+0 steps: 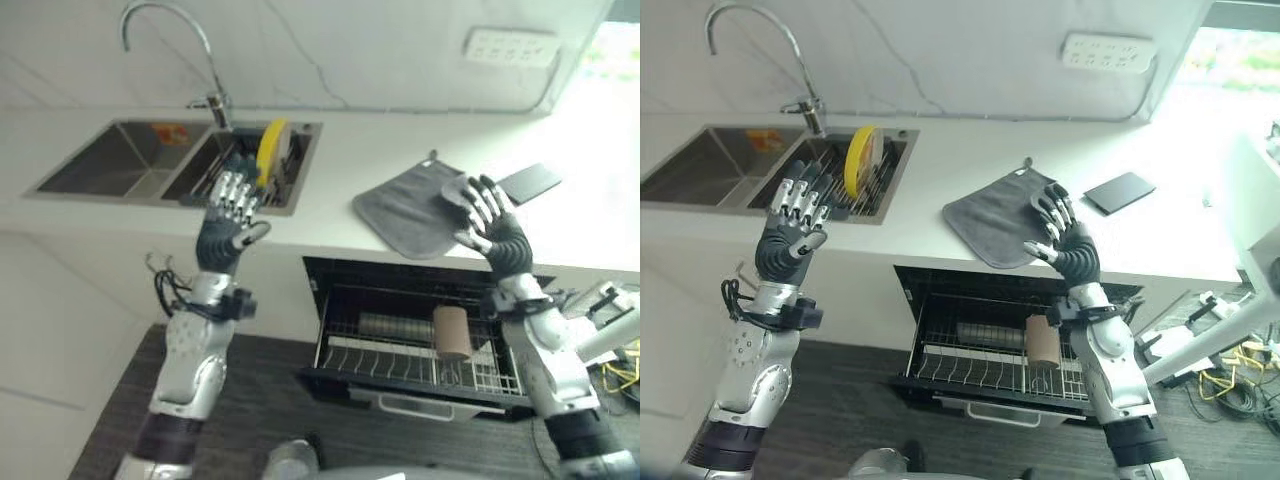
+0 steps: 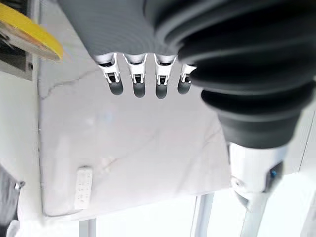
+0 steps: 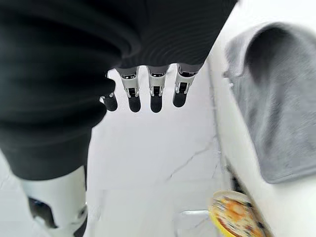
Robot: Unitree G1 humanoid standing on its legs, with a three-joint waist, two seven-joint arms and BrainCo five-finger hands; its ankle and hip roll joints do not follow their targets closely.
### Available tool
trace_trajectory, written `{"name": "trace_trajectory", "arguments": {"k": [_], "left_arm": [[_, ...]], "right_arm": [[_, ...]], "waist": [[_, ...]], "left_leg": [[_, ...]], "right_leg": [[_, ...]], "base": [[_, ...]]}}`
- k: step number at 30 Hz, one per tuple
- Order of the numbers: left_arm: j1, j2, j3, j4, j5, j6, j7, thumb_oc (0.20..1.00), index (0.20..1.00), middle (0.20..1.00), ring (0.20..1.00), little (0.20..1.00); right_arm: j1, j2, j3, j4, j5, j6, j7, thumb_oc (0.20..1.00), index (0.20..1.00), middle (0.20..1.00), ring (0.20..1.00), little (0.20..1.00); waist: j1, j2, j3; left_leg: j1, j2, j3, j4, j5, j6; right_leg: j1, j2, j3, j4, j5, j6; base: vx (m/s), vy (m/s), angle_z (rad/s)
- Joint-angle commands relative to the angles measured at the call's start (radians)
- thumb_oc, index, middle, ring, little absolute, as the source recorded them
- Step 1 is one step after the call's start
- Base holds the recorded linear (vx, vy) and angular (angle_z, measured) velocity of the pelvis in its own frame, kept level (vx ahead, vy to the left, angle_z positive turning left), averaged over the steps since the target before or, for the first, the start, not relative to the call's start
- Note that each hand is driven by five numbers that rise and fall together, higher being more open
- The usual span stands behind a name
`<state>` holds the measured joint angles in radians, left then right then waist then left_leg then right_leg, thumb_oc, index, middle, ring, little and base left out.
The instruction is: Place the dishes in the dishwasher.
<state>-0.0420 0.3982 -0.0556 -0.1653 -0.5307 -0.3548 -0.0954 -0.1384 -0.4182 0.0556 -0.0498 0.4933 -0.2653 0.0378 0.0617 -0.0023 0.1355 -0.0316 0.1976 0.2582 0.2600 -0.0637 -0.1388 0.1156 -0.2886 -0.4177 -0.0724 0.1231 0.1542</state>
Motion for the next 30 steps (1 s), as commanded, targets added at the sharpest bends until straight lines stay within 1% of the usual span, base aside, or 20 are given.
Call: {"name": "trace_trajectory", "arguments": {"k": [1, 2, 3, 4, 5, 7, 9, 11, 13, 14, 16, 17, 18, 21, 23, 24, 25, 26, 29, 30], "left_arm": [[0.051, 0.033, 0.071, -0.024, -0.061, -0.059, -0.044, 1.0, 1.0, 1.0, 1.0, 1.0], [0.051, 0.033, 0.071, -0.024, -0.061, -0.059, -0.044, 1.0, 1.0, 1.0, 1.0, 1.0], [0.037, 0.044, 0.064, -0.016, -0.067, -0.054, -0.066, 1.0, 1.0, 1.0, 1.0, 1.0], [0.018, 0.046, 0.051, -0.004, -0.054, -0.04, -0.08, 1.0, 1.0, 1.0, 1.0, 1.0], [0.001, 0.047, 0.035, 0.006, -0.034, -0.031, -0.075, 1.0, 1.0, 1.0, 1.0, 1.0], [-0.028, 0.056, 0.023, 0.023, -0.02, -0.01, -0.073, 1.0, 1.0, 1.0, 1.0, 1.0], [-0.041, 0.059, 0.02, 0.053, -0.018, -0.002, -0.065, 1.0, 1.0, 1.0, 1.0, 1.0], [-0.04, 0.054, 0.02, 0.062, -0.018, -0.03, -0.076, 1.0, 1.0, 1.0, 1.0, 1.0], [-0.063, 0.054, 0.005, 0.081, -0.002, -0.034, -0.079, 1.0, 1.0, 1.0, 1.0, 1.0], [-0.072, 0.054, -0.001, 0.089, -0.004, -0.028, -0.071, 1.0, 1.0, 1.0, 1.0, 1.0], [-0.07, 0.047, 0.012, 0.074, -0.007, -0.007, -0.032, 1.0, 1.0, 1.0, 1.0, 1.0], [-0.065, 0.045, 0.024, 0.062, -0.005, 0.007, -0.025, 1.0, 1.0, 1.0, 1.0, 1.0], [-0.051, 0.044, 0.05, 0.049, -0.001, 0.029, -0.024, 1.0, 1.0, 1.0, 1.0, 1.0], [0.021, 0.023, 0.069, 0.027, 0.022, 0.014, -0.049, 1.0, 1.0, 1.0, 1.0, 1.0], [0.044, 0.025, 0.069, 0.015, 0.015, 0.009, -0.054, 1.0, 1.0, 1.0, 1.0, 1.0], [0.049, 0.023, 0.063, 0.018, 0.009, 0.006, -0.054, 1.0, 1.0, 1.0, 1.0, 1.0], [0.046, 0.021, 0.056, 0.025, 0.001, -0.003, -0.052, 1.0, 1.0, 1.0, 1.0, 1.0], [0.06, 0.013, 0.06, 0.029, 0.008, -0.031, -0.041, 1.0, 1.0, 1.0, 1.0, 1.0], [0.086, 0.013, 0.078, 0.014, -0.011, -0.039, -0.034, 1.0, 1.0, 1.0, 1.0, 1.0], [0.098, 0.011, 0.088, 0.002, -0.03, -0.034, -0.034, 1.0, 1.0, 1.0, 1.0, 1.0]], "right_arm": [[-0.025, -0.025, -0.026, -0.037, 0.047, -0.024, -0.014, 1.0, 1.0, 1.0, 1.0, 1.0], [-0.025, -0.025, -0.026, -0.037, 0.047, -0.024, -0.014, 1.0, 1.0, 1.0, 1.0, 1.0], [-0.011, -0.019, -0.051, -0.045, 0.028, -0.028, -0.038, 1.0, 1.0, 1.0, 1.0, 1.0], [0.005, -0.011, -0.075, -0.057, 0.013, -0.025, -0.058, 1.0, 1.0, 1.0, 1.0, 1.0], [0.024, -0.002, -0.094, -0.072, 0.014, -0.03, -0.063, 1.0, 1.0, 1.0, 1.0, 1.0], [0.064, 0.016, -0.126, -0.086, 0.028, -0.053, -0.057, 1.0, 1.0, 1.0, 1.0, 1.0], [0.076, 0.035, -0.136, -0.09, 0.043, -0.038, -0.034, 1.0, 1.0, 1.0, 1.0, 1.0], [0.069, 0.041, -0.123, -0.104, 0.033, -0.032, -0.028, 1.0, 1.0, 1.0, 1.0, 1.0], [0.055, 0.044, -0.087, -0.115, 0.023, -0.031, -0.068, 1.0, 1.0, 1.0, 1.0, 1.0], [0.046, 0.041, -0.079, -0.112, 0.026, -0.032, -0.076, 1.0, 1.0, 1.0, 1.0, 1.0], [0.02, 0.031, -0.059, -0.101, 0.043, -0.02, -0.055, 1.0, 1.0, 1.0, 1.0, 1.0], [0.015, 0.033, -0.051, -0.097, 0.044, -0.019, -0.046, 1.0, 1.0, 1.0, 1.0, 1.0], [0.007, 0.043, -0.041, -0.083, 0.046, -0.022, -0.025, 1.0, 1.0, 1.0, 1.0, 1.0], [0.013, 0.049, -0.034, -0.084, 0.061, -0.014, 0.008, 1.0, 1.0, 1.0, 1.0, 1.0], [0.026, 0.028, -0.033, -0.098, 0.051, -0.016, -0.004, 1.0, 1.0, 1.0, 1.0, 1.0], [0.025, 0.016, -0.033, -0.092, 0.047, -0.019, -0.01, 1.0, 1.0, 1.0, 1.0, 1.0], [0.015, 0.008, -0.024, -0.076, 0.057, -0.018, 0.0, 1.0, 1.0, 1.0, 1.0, 1.0], [-0.005, 0.018, -0.001, -0.042, 0.045, -0.035, 0.022, 1.0, 1.0, 1.0, 1.0, 1.0], [-0.007, 0.019, 0.009, -0.04, 0.02, -0.035, 0.038, 1.0, 1.0, 1.0, 1.0, 1.0], [-0.005, 0.009, 0.01, -0.05, 0.016, -0.033, 0.037, 1.0, 1.0, 1.0, 1.0, 1.0]], "waist": [[0.043, 0.015, -0.039], [0.043, 0.015, -0.039], [0.021, 0.015, -0.044], [0.008, 0.017, -0.047], [0.005, 0.016, -0.043], [0.003, 0.004, -0.037], [-0.002, -0.001, -0.035], [-0.006, 0.01, -0.034], [-0.01, 0.021, -0.034], [-0.008, 0.019, -0.033], [0.009, 0.009, -0.031], [0.014, 0.007, -0.029], [0.027, 0.009, -0.028], [0.04, 0.01, -0.035], [0.039, 0.004, -0.028], [0.044, -0.004, -0.018], [0.053, -0.006, -0.006], [0.069, 0.0, 0.003], [0.075, 0.011, -0.008], [0.075, 0.018, -0.013]], "left_leg": [[0.133, 0.044, -0.055, -0.22, 0.161, 0.004], [0.133, 0.044, -0.055, -0.22, 0.161, 0.004], [0.173, 0.037, 0.018, -0.29, 0.116, 0.015], [0.194, 0.024, 0.065, -0.326, 0.111, 0.015], [0.196, 0.0, 0.057, -0.338, 0.1, 0.024], [0.194, -0.073, 0.03, -0.343, 0.055, 0.069], [0.203, -0.131, 0.011, -0.347, 0.013, 0.111], [0.201, -0.154, 0.014, -0.347, -0.003, 0.141], [0.188, -0.182, -0.001, -0.347, 0.004, 0.167], [0.185, -0.195, -0.011, -0.347, 0.005, 0.172], [0.186, -0.23, -0.013, -0.347, 0.003, 0.175], [0.191, -0.238, -0.013, -0.347, -0.001, 0.175], [0.197, -0.237, -0.004, -0.347, 0.0, 0.17], [0.209, -0.229, 0.021, -0.347, 0.004, 0.159], [0.178, -0.222, 0.047, -0.25, 0.0, 0.139], [0.132, -0.207, 0.048, -0.156, -0.004, 0.12], [0.073, -0.185, 0.022, -0.071, 0.022, 0.095], [0.023, -0.144, -0.021, -0.071, 0.079, 0.072], [0.017, -0.077, -0.043, -0.164, 0.181, 0.034], [0.014, -0.033, -0.055, -0.214, 0.238, 0.014]], "right_leg": [[-0.023, 0.037, 0.046, 0.055, -0.049, -0.018], [-0.023, 0.037, 0.046, 0.055, -0.049, -0.018], [-0.022, -0.019, 0.018, 0.069, -0.029, 0.022], [-0.007, -0.055, -0.013, 0.074, -0.005, 0.042], [0.002, -0.085, -0.027, 0.078, 0.029, 0.058], [-0.026, -0.145, -0.033, 0.122, 0.098, 0.08], [-0.093, -0.162, 0.003, 0.195, 0.149, 0.088], [-0.143, -0.122, 0.027, 0.28, 0.118, 0.079], [-0.159, -0.008, 0.037, 0.381, 0.017, 0.06], [-0.164, 0.03, 0.027, 0.41, -0.002, 0.055], [-0.182, 0.089, -0.02, 0.41, 0.014, 0.054], [-0.19, 0.089, -0.03, 0.399, 0.029, 0.055], [-0.185, 0.069, -0.056, 0.354, 0.039, 0.045], [-0.128, 0.128, -0.056, 0.239, -0.031, 0.007], [-0.096, 0.148, -0.048, 0.193, -0.077, -0.026], [-0.075, 0.153, -0.039, 0.172, -0.096, -0.048], [-0.056, 0.162, -0.018, 0.157, -0.107, -0.066], [-0.02, 0.184, 0.035, 0.127, -0.126, -0.084], [0.004, 0.193, 0.055, 0.089, -0.133, -0.087], [0.017, 0.192, 0.059, 0.076, -0.139, -0.087]], "base": [[-0.1, 0.52, -0.63], [-0.06, 0.394, -0.5], [-0.06, 0.426, -0.37], [-0.09, 0.589, -0.15], [-0.09, 0.486, 0.38], [-0.09, 0.433, 0.73], [-0.12, 0.394, 0.25], [-0.19, 0.338, 0.02], [-0.2, 0.272, 0.14], [-0.13, 0.147, 0.24], [-0.08, 0.035, 0.14], [-0.03, -0.073, -0.29], [-0.02, -0.127, -0.7], [0.0, -0.177, -0.92], [-0.02, -0.096, -0.35], [-0.06, -0.036, -0.38], [-0.05, 0.119, -0.49], [-0.02, 0.207, -0.57], [0.03, 0.263, -0.86], [0.08, 0.322, -1.0]]}}
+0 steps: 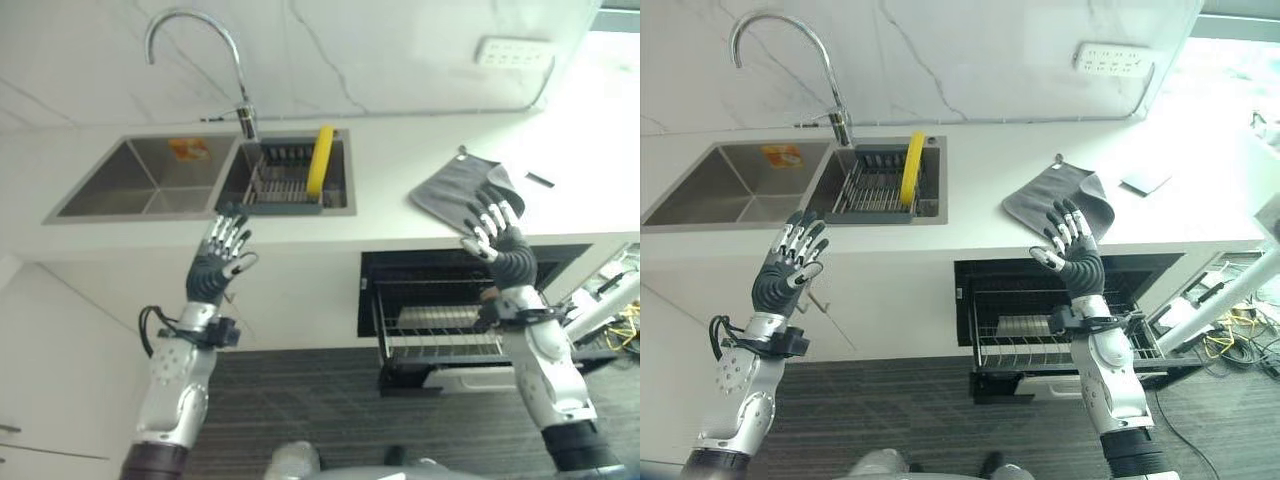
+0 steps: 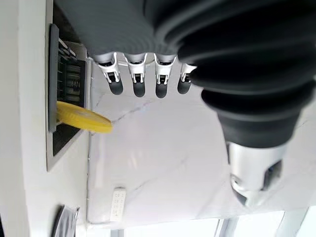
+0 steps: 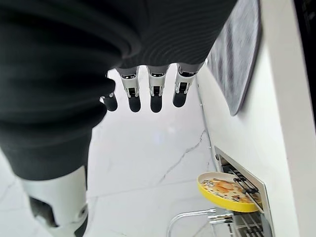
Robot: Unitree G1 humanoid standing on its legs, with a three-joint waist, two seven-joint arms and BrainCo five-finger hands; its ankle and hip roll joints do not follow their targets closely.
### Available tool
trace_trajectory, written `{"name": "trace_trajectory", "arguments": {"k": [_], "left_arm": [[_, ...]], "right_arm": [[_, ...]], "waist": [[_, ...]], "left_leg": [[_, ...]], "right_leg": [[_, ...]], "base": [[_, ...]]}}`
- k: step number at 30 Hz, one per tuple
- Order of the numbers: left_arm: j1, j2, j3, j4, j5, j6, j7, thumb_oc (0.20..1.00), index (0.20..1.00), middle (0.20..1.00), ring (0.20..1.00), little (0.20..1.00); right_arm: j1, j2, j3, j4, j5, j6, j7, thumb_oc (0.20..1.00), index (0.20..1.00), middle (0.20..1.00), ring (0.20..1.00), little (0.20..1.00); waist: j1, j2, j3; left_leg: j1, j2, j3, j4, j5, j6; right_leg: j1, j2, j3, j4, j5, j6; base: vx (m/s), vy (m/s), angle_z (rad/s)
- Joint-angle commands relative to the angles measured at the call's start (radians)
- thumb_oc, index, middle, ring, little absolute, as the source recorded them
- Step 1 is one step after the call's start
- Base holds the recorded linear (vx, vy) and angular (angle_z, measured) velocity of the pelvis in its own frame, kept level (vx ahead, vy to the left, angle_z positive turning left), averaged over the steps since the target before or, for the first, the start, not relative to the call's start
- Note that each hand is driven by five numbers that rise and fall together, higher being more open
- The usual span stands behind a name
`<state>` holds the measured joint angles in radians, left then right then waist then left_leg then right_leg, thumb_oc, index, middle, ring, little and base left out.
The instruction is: Place the dishes in the dishwasher.
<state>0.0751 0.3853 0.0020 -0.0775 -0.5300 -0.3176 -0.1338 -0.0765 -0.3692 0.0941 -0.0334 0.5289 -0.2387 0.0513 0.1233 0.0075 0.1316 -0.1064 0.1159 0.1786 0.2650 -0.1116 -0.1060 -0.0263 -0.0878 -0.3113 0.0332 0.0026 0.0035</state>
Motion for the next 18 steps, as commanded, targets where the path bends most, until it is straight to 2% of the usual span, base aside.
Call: {"name": "trace_trajectory", "arguments": {"k": [1, 2, 3, 5, 6, 7, 8, 9, 10, 12, 13, 14, 18], "left_arm": [[-0.011, 0.024, 0.037, -0.093, -0.04, -0.067, 0.005, 1.0, 1.0, 1.0, 1.0, 1.0], [-0.005, 0.026, 0.045, -0.096, -0.045, -0.062, 0.006, 1.0, 1.0, 1.0, 1.0, 1.0], [-0.003, 0.028, 0.053, -0.088, -0.048, -0.066, 0.001, 1.0, 1.0, 1.0, 1.0, 1.0], [-0.007, 0.033, 0.054, -0.078, -0.051, -0.071, -0.013, 1.0, 1.0, 1.0, 1.0, 1.0], [-0.013, 0.04, 0.047, -0.074, -0.047, -0.073, -0.024, 1.0, 1.0, 1.0, 1.0, 1.0], [-0.033, 0.05, 0.019, -0.06, -0.023, -0.068, -0.036, 1.0, 1.0, 1.0, 1.0, 1.0], [-0.053, 0.053, 0.01, -0.061, -0.001, -0.051, -0.049, 1.0, 1.0, 1.0, 1.0, 1.0], [-0.06, 0.063, 0.006, -0.052, 0.006, -0.048, -0.042, 1.0, 1.0, 1.0, 1.0, 1.0], [-0.054, 0.07, 0.017, -0.053, 0.006, -0.056, -0.027, 1.0, 1.0, 1.0, 1.0, 1.0], [-0.063, 0.075, 0.036, -0.047, 0.001, -0.049, -0.032, 1.0, 1.0, 1.0, 1.0, 1.0], [-0.072, 0.079, 0.035, -0.047, 0.002, -0.042, -0.019, 1.0, 1.0, 1.0, 1.0, 1.0], [-0.059, 0.07, 0.038, -0.063, 0.006, -0.048, -0.017, 1.0, 1.0, 1.0, 1.0, 1.0], [-0.035, 0.063, 0.044, -0.069, 0.014, -0.05, -0.017, 1.0, 1.0, 1.0, 1.0, 1.0]], "right_arm": [[-0.065, -0.05, -0.029, -0.075, -0.017, -0.059, 0.021, 1.0, 1.0, 1.0, 1.0, 1.0], [-0.062, -0.06, -0.029, -0.085, -0.009, -0.057, 0.02, 1.0, 1.0, 1.0, 1.0, 1.0], [-0.061, -0.078, -0.033, -0.102, 0.003, -0.056, 0.009, 1.0, 1.0, 1.0, 1.0, 1.0], [-0.057, -0.09, -0.047, -0.112, 0.025, -0.056, 0.004, 1.0, 1.0, 1.0, 1.0, 1.0], [-0.054, -0.092, -0.055, -0.114, 0.021, -0.059, -0.01, 1.0, 1.0, 1.0, 1.0, 1.0], [-0.024, -0.079, -0.086, -0.124, 0.032, -0.053, -0.014, 1.0, 1.0, 1.0, 1.0, 1.0], [0.012, -0.053, -0.107, -0.139, 0.034, -0.069, -0.008, 1.0, 1.0, 1.0, 1.0, 1.0], [0.032, -0.031, -0.119, -0.149, 0.033, -0.056, 0.013, 1.0, 1.0, 1.0, 1.0, 1.0], [0.034, -0.017, -0.119, -0.158, 0.048, -0.039, 0.047, 1.0, 1.0, 1.0, 1.0, 1.0], [0.026, -0.007, -0.099, -0.164, 0.038, -0.038, 0.038, 1.0, 1.0, 1.0, 1.0, 1.0], [0.008, -0.003, -0.081, -0.146, 0.032, -0.038, 0.03, 1.0, 1.0, 1.0, 1.0, 1.0], [-0.007, 0.0, -0.062, -0.132, 0.036, -0.051, 0.009, 1.0, 1.0, 1.0, 1.0, 1.0], [-0.008, 0.003, -0.058, -0.146, 0.038, -0.034, 0.017, 1.0, 1.0, 1.0, 1.0, 1.0]], "waist": [[0.015, 0.01, -0.013], [0.014, 0.013, -0.017], [0.006, 0.014, -0.021], [-0.007, 0.022, -0.026], [-0.014, 0.025, -0.028], [-0.029, 0.027, -0.019], [-0.041, 0.018, -0.009], [-0.047, 0.012, -0.004], [-0.037, 0.01, 0.0], [-0.024, 0.011, -0.004], [-0.007, 0.002, 0.002], [0.012, 0.0, -0.009], [0.018, -0.002, -0.032]], "left_leg": [[0.091, 0.076, 0.008, -0.247, 0.317, -0.031], [0.096, 0.102, -0.007, -0.264, 0.342, -0.041], [0.112, 0.13, -0.032, -0.275, 0.346, -0.039], [0.144, 0.134, -0.044, -0.282, 0.309, -0.032], [0.166, 0.12, -0.036, -0.295, 0.26, -0.024], [0.178, 0.081, -0.028, -0.269, 0.192, -0.001], [0.185, 0.036, -0.028, -0.257, 0.148, 0.031], [0.203, 0.004, -0.019, -0.269, 0.129, 0.054], [0.229, -0.021, 0.009, -0.308, 0.118, 0.073], [0.236, -0.043, 0.044, -0.334, 0.108, 0.091], [0.247, -0.066, 0.064, -0.341, 0.093, 0.106], [0.236, -0.063, 0.075, -0.351, 0.097, 0.103], [0.219, -0.035, 0.115, -0.352, 0.113, 0.084]], "right_leg": [[0.164, -0.01, -0.043, -0.033, -0.024, 0.064], [0.164, -0.014, -0.038, -0.026, -0.033, 0.064], [0.149, -0.028, -0.023, 0.009, -0.049, 0.066], [0.122, -0.058, -0.009, 0.076, -0.076, 0.076], [0.109, -0.082, -0.008, 0.111, -0.084, 0.088], [0.096, -0.139, 0.0, 0.159, -0.066, 0.121], [0.079, -0.19, 0.015, 0.184, -0.003, 0.151], [0.064, -0.212, 0.021, 0.198, 0.041, 0.167], [0.043, -0.222, -0.011, 0.207, 0.085, 0.183], [0.021, -0.199, -0.053, 0.234, 0.07, 0.184], [0.029, -0.228, -0.092, 0.216, 0.108, 0.185], [0.056, -0.212, -0.118, 0.146, 0.08, 0.172], [0.107, -0.194, -0.153, 0.061, 0.069, 0.173]], "base": [[0.11, 0.381, -1.15], [0.14, 0.496, -1.21], [0.13, 0.535, -1.25], [0.11, 0.68, -1.18], [0.12, 0.932, -1.16], [0.09, 0.909, -1.16], [0.06, 0.787, -0.3], [0.0, 0.53, -0.25], [-0.04, 0.353, -0.15], [-0.07, 0.2, -0.84], [-0.07, -0.018, -1.02], [-0.05, -0.099, -0.45], [-0.02, -0.11, -0.09]]}}
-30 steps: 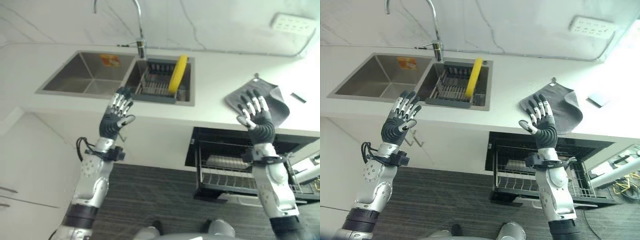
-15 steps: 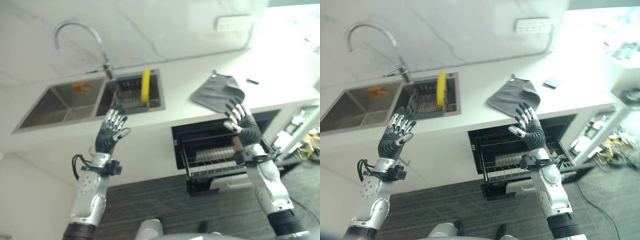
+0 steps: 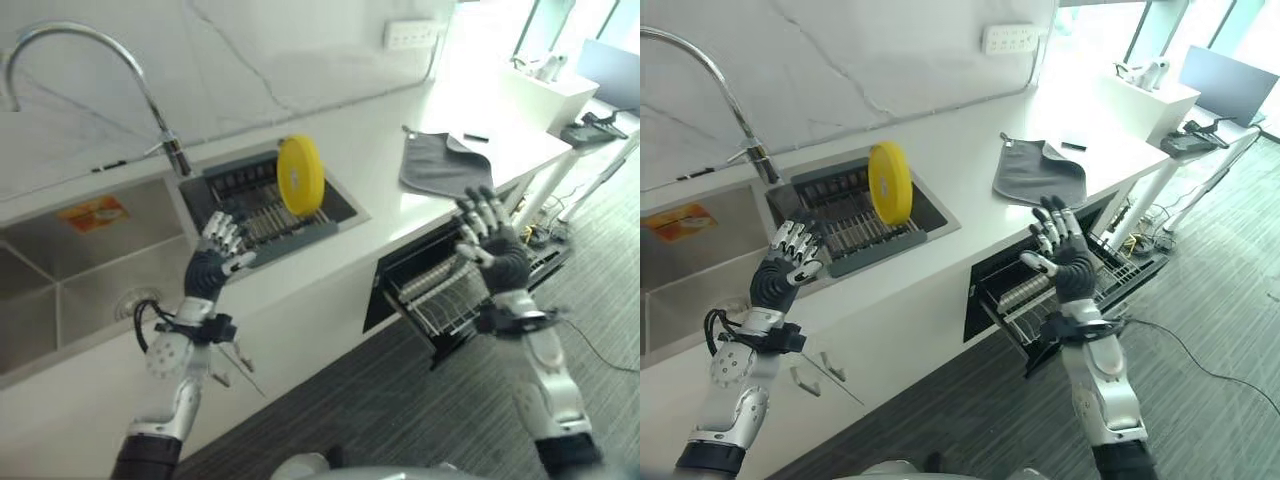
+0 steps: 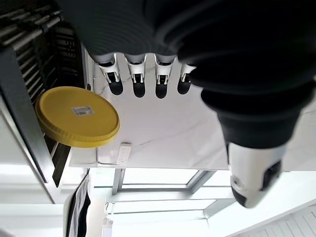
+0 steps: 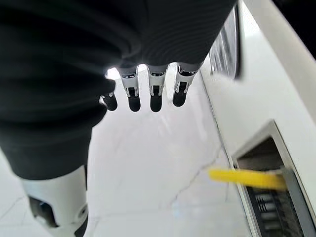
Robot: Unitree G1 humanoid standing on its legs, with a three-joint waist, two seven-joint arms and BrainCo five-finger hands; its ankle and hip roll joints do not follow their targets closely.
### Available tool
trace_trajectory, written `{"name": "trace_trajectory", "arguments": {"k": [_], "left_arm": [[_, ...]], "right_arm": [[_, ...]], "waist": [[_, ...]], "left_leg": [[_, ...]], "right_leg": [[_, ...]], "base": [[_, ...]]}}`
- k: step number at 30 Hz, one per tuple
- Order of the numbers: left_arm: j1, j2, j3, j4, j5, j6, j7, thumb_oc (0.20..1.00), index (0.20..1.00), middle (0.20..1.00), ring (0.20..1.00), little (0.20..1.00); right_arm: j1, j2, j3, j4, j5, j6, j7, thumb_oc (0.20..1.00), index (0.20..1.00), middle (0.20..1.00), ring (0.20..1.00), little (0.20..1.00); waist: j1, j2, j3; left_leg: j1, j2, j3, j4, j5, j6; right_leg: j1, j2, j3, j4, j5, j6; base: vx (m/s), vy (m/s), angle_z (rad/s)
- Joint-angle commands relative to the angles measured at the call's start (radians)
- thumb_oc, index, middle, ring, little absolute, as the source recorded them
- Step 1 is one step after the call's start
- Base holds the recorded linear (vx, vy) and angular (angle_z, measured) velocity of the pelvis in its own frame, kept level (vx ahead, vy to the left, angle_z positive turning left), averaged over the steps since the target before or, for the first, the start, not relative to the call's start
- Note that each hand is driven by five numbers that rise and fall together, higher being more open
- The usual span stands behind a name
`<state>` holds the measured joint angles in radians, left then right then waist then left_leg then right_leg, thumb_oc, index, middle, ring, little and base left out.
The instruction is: Place the dishes in the dishwasher.
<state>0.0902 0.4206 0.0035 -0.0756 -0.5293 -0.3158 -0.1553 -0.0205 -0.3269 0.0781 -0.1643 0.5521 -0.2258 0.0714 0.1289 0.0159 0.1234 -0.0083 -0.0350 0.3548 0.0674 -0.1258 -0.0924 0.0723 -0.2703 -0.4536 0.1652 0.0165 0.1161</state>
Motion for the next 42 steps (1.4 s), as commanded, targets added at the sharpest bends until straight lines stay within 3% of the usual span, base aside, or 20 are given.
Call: {"name": "trace_trajectory", "arguments": {"k": [1, 8, 22, 24, 26, 30, 33, 34, 35, 37, 39, 42], "left_arm": [[-0.048, 0.029, 0.044, -0.071, 0.014, -0.053, 0.005, 1.0, 1.0, 1.0, 1.0, 1.0], [-0.016, 0.025, 0.057, -0.097, 0.019, -0.041, 0.002, 1.0, 1.0, 1.0, 1.0, 1.0], [-0.006, 0.021, 0.07, -0.105, 0.019, -0.048, 0.011, 1.0, 1.0, 1.0, 1.0, 1.0], [0.004, 0.021, 0.078, -0.11, 0.02, -0.052, 0.001, 1.0, 1.0, 1.0, 1.0, 1.0], [0.0, 0.026, 0.076, -0.117, 0.026, -0.052, -0.001, 1.0, 1.0, 1.0, 1.0, 1.0], [-0.04, 0.031, 0.04, -0.089, 0.073, -0.068, 0.024, 1.0, 1.0, 1.0, 1.0, 1.0], [-0.058, 0.036, 0.034, -0.067, 0.081, -0.094, 0.042, 1.0, 1.0, 1.0, 1.0, 1.0], [-0.059, 0.037, 0.045, -0.072, 0.086, -0.1, 0.057, 1.0, 1.0, 1.0, 1.0, 1.0], [-0.054, 0.046, 0.046, -0.075, 0.093, -0.108, 0.088, 1.0, 1.0, 1.0, 1.0, 1.0], [-0.048, 0.063, 0.044, -0.053, 0.088, -0.136, 0.14, 1.0, 1.0, 1.0, 1.0, 1.0], [-0.058, 0.05, 0.044, -0.031, 0.078, -0.144, 0.157, 1.0, 1.0, 1.0, 1.0, 1.0], [-0.04, 0.037, 0.054, -0.059, 0.101, -0.123, 0.172, 1.0, 1.0, 1.0, 1.0, 1.0]], "right_arm": [[-0.061, -0.04, -0.042, -0.019, 0.016, -0.039, -0.001, 1.0, 1.0, 1.0, 1.0, 1.0], [-0.053, -0.049, -0.026, -0.032, 0.029, 0.003, 0.058, 1.0, 1.0, 1.0, 1.0, 1.0], [-0.086, -0.049, 0.013, -0.034, 0.025, 0.005, 0.034, 1.0, 1.0, 1.0, 1.0, 1.0], [-0.088, -0.049, 0.012, -0.038, 0.024, 0.003, 0.032, 1.0, 1.0, 1.0, 1.0, 1.0], [-0.097, -0.051, 0.006, -0.038, 0.033, -0.002, 0.025, 1.0, 1.0, 1.0, 1.0, 1.0], [-0.078, -0.032, 0.0, -0.053, 0.033, -0.034, 0.015, 1.0, 1.0, 1.0, 1.0, 1.0], [-0.066, -0.023, 0.007, -0.045, 0.014, -0.04, 0.033, 1.0, 1.0, 1.0, 1.0, 1.0], [-0.074, -0.03, -0.003, -0.04, 0.021, -0.041, 0.04, 1.0, 1.0, 1.0, 1.0, 1.0], [-0.084, -0.025, -0.006, -0.041, 0.029, -0.034, 0.045, 1.0, 1.0, 1.0, 1.0, 1.0], [-0.093, -0.025, -0.007, -0.045, 0.046, -0.019, 0.048, 1.0, 1.0, 1.0, 1.0, 1.0], [-0.097, -0.042, -0.006, -0.042, 0.057, -0.021, 0.041, 1.0, 1.0, 1.0, 1.0, 1.0], [-0.13, -0.048, 0.014, -0.026, 0.087, -0.005, 0.013, 1.0, 1.0, 1.0, 1.0, 1.0]], "waist": [[0.011, -0.011, -0.029], [0.019, -0.014, -0.049], [0.05, -0.013, -0.056], [0.058, -0.013, -0.047], [0.064, -0.017, -0.033], [0.028, -0.005, 0.002], [0.01, -0.01, 0.017], [0.011, -0.017, 0.018], [-0.002, -0.016, 0.026], [0.012, -0.028, 0.019], [0.02, -0.035, -0.003], [0.03, -0.038, -0.015]], "left_leg": [[0.119, 0.122, -0.053, -0.155, 0.132, 0.065], [0.118, 0.149, -0.041, -0.155, 0.135, 0.033], [0.115, 0.142, -0.072, -0.149, 0.144, 0.031], [0.107, 0.121, -0.07, -0.136, 0.149, 0.051], [0.089, 0.082, -0.099, -0.086, 0.113, 0.088], [0.094, 0.024, -0.134, -0.068, 0.071, 0.168], [0.125, 0.025, -0.133, -0.077, 0.061, 0.147], [0.137, 0.035, -0.131, -0.086, 0.055, 0.13], [0.164, 0.049, -0.147, -0.099, 0.039, 0.127], [0.177, 0.083, -0.134, -0.11, 0.035, 0.106], [0.171, 0.137, -0.106, -0.097, 0.062, 0.064], [0.147, 0.167, -0.097, -0.016, 0.062, 0.031]], "right_leg": [[0.018, -0.003, -0.016, -0.09, 0.048, 0.059], [0.069, 0.036, -0.016, -0.171, 0.002, 0.059], [0.081, 0.058, -0.009, -0.163, -0.024, 0.041], [0.064, 0.047, -0.01, -0.121, -0.008, 0.033], [0.031, 0.021, 0.01, 0.009, 0.004, 0.034], [-0.151, -0.019, 0.077, 0.412, 0.089, 0.057], [-0.157, -0.045, 0.067, 0.25, 0.106, 0.041], [-0.151, -0.084, 0.052, 0.127, 0.165, 0.058], [-0.202, -0.125, 0.078, 0.101, 0.248, 0.085], [-0.166, -0.144, 0.066, 0.036, 0.218, 0.096], [-0.081, -0.089, 0.017, -0.055, 0.14, 0.081], [-0.03, -0.015, 0.023, -0.125, 0.065, 0.055]], "base": [[0.0, -0.067, -0.26], [0.03, -0.066, -0.13], [0.0, 0.005, 0.07], [-0.04, 0.239, -0.06], [0.02, 0.303, -0.13], [0.04, 0.239, -0.02], [0.13, -0.056, 0.5], [0.13, -0.229, 0.5], [0.16, -0.275, 0.42], [0.24, -0.414, 0.24], [0.28, -0.395, 0.07], [0.16, -0.161, 0.2]]}}
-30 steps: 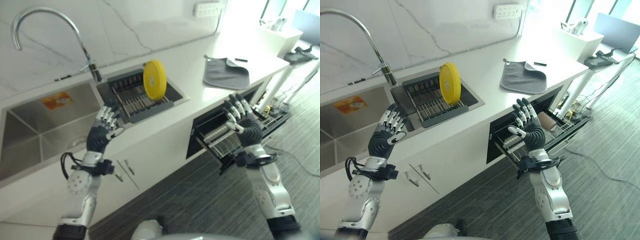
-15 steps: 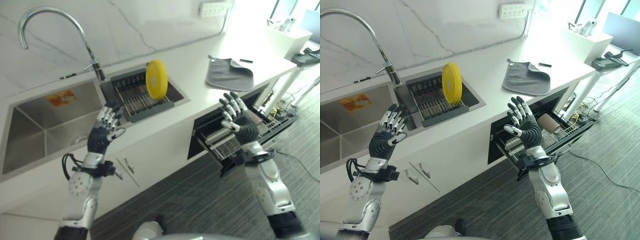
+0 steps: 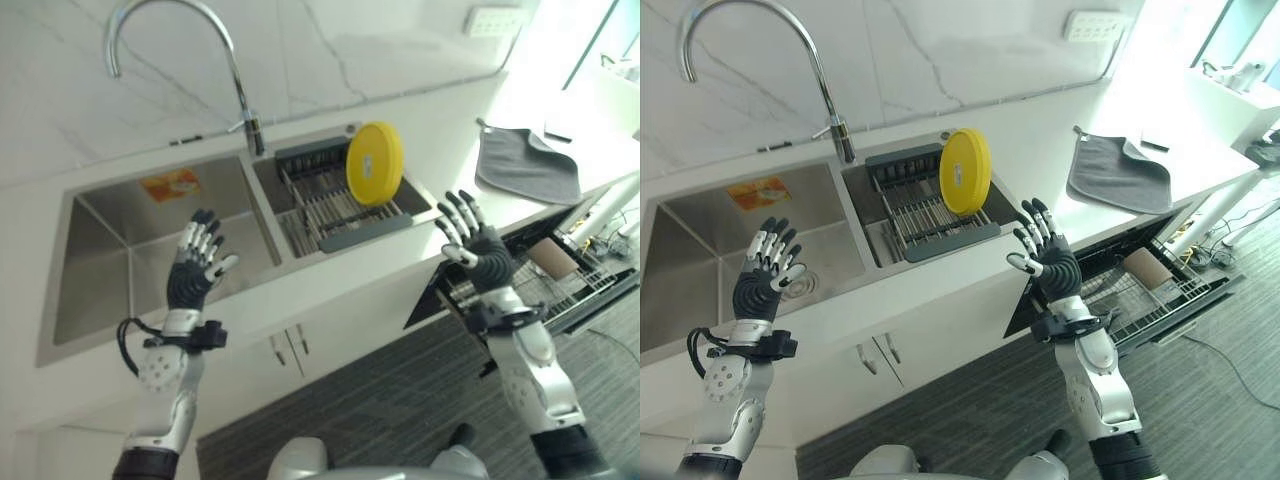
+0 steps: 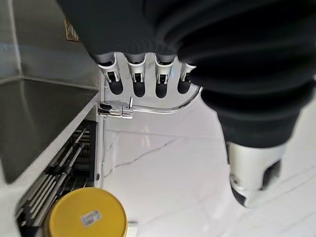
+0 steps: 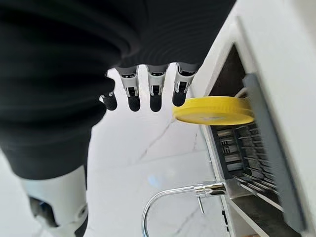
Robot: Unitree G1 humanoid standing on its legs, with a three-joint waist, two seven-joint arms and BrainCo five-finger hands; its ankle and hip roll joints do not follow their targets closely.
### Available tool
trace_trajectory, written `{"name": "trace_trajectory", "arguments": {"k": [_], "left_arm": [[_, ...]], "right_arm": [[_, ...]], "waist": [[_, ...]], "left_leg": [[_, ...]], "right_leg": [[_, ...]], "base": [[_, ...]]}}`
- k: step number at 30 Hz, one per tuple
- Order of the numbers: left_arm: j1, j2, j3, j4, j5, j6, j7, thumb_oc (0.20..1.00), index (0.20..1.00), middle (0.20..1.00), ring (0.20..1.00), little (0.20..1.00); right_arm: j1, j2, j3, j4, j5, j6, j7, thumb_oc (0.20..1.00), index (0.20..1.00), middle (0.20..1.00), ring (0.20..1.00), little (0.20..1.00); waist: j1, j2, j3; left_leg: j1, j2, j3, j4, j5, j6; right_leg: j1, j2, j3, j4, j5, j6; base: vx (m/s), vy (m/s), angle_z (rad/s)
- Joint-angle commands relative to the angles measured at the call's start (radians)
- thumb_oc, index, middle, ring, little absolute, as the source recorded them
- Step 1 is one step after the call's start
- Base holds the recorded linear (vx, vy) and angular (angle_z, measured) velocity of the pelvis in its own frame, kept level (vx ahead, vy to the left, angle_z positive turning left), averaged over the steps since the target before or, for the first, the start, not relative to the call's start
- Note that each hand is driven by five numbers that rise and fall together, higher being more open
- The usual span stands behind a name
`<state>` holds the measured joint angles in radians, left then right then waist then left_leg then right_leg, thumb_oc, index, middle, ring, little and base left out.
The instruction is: Place the dishes in the dishwasher.
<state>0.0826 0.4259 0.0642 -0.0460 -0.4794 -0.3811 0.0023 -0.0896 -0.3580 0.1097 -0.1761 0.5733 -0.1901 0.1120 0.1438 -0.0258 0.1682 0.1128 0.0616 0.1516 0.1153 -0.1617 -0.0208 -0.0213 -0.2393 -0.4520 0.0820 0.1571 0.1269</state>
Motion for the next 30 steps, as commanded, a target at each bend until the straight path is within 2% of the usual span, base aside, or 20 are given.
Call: {"name": "trace_trajectory", "arguments": {"k": [1, 2, 4, 6, 9, 14, 21, 27, 30], "left_arm": [[-0.021, 0.029, -0.008, -0.099, 0.045, -0.055, 0.022, 1.0, 1.0, 1.0, 1.0, 1.0], [0.001, 0.017, -0.008, -0.117, 0.035, -0.061, 0.026, 1.0, 1.0, 1.0, 1.0, 1.0], [0.019, 0.005, 0.003, -0.127, 0.017, -0.065, 0.006, 1.0, 1.0, 1.0, 1.0, 1.0], [0.012, -0.001, -0.008, -0.108, 0.023, -0.061, -0.01, 1.0, 1.0, 1.0, 1.0, 1.0], [-0.006, 0.009, -0.02, -0.112, 0.042, -0.046, -0.026, 1.0, 1.0, 1.0, 1.0, 1.0], [0.009, 0.028, 0.015, -0.11, 0.001, -0.029, -0.054, 1.0, 1.0, 1.0, 1.0, 1.0], [0.016, 0.02, 0.012, -0.114, 0.013, -0.028, -0.058, 1.0, 1.0, 1.0, 1.0, 1.0], [0.019, 0.018, 0.009, -0.117, 0.02, -0.037, -0.044, 1.0, 1.0, 1.0, 1.0, 1.0], [0.016, 0.017, -0.001, -0.117, 0.03, -0.044, -0.033, 1.0, 1.0, 1.0, 1.0, 1.0]], "right_arm": [[-0.075, -0.017, -0.004, -0.008, 0.052, -0.046, -0.031, 1.0, 1.0, 1.0, 1.0, 1.0], [-0.087, -0.017, 0.015, -0.006, 0.005, -0.059, -0.037, 1.0, 1.0, 1.0, 1.0, 1.0], [-0.092, -0.018, 0.029, -0.016, -0.034, -0.08, -0.054, 1.0, 1.0, 1.0, 1.0, 1.0], [-0.084, -0.02, 0.019, -0.023, -0.03, -0.069, -0.077, 1.0, 1.0, 1.0, 1.0, 1.0], [-0.043, -0.027, -0.012, -0.033, 0.003, -0.066, -0.065, 1.0, 1.0, 1.0, 1.0, 1.0], [-0.003, -0.002, -0.027, -0.069, -0.02, -0.047, -0.049, 1.0, 1.0, 1.0, 1.0, 1.0], [-0.013, 0.0, -0.015, -0.072, -0.012, -0.04, -0.052, 1.0, 1.0, 1.0, 1.0, 1.0], [-0.022, -0.004, 0.006, -0.058, 0.017, -0.014, -0.028, 1.0, 1.0, 1.0, 1.0, 1.0], [-0.037, -0.003, 0.012, -0.049, 0.035, -0.025, -0.044, 1.0, 1.0, 1.0, 1.0, 1.0]], "waist": [[0.022, 0.003, -0.059], [0.038, 0.009, -0.054], [0.055, 0.035, -0.044], [0.042, 0.038, -0.048], [0.028, 0.035, -0.053], [0.023, 0.027, -0.062], [0.029, 0.022, -0.073], [0.031, 0.023, -0.082], [0.035, 0.024, -0.086]], "left_leg": [[0.001, 0.075, 0.097, -0.008, 0.107, -0.049], [-0.064, 0.089, 0.066, 0.066, 0.176, -0.07], [-0.132, 0.131, 0.062, 0.017, 0.288, -0.11], [-0.113, 0.14, 0.096, -0.053, 0.276, -0.108], [-0.052, 0.108, 0.117, -0.18, 0.242, -0.087], [-0.012, 0.067, 0.131, -0.2, 0.189, -0.048], [-0.004, 0.077, 0.143, -0.202, 0.181, -0.043], [-0.002, 0.1, 0.157, -0.201, 0.198, -0.059], [-0.005, 0.11, 0.155, -0.2, 0.208, -0.067]], "right_leg": [[0.072, -0.032, 0.033, -0.056, -0.081, 0.035], [0.094, -0.013, 0.05, -0.097, -0.077, 0.018], [0.132, 0.01, 0.03, -0.14, -0.08, 0.004], [0.142, -0.004, -0.006, -0.146, -0.074, 0.026], [0.139, -0.045, -0.036, -0.128, -0.055, 0.062], [0.113, -0.09, -0.042, -0.093, -0.04, 0.075], [0.109, -0.08, -0.037, -0.097, -0.05, 0.069], [0.133, -0.046, -0.04, -0.125, -0.065, 0.059], [0.145, -0.027, -0.039, -0.137, -0.075, 0.054]], "base": [[0.14, -0.09, -0.22], [0.11, 0.007, -0.24], [0.09, 0.138, -0.12], [0.06, 0.213, -0.2], [0.04, 0.228, -0.32], [0.05, 0.084, 0.15], [0.02, -0.056, 0.06], [0.0, -0.062, -0.14], [-0.03, -0.056, -0.03]]}}
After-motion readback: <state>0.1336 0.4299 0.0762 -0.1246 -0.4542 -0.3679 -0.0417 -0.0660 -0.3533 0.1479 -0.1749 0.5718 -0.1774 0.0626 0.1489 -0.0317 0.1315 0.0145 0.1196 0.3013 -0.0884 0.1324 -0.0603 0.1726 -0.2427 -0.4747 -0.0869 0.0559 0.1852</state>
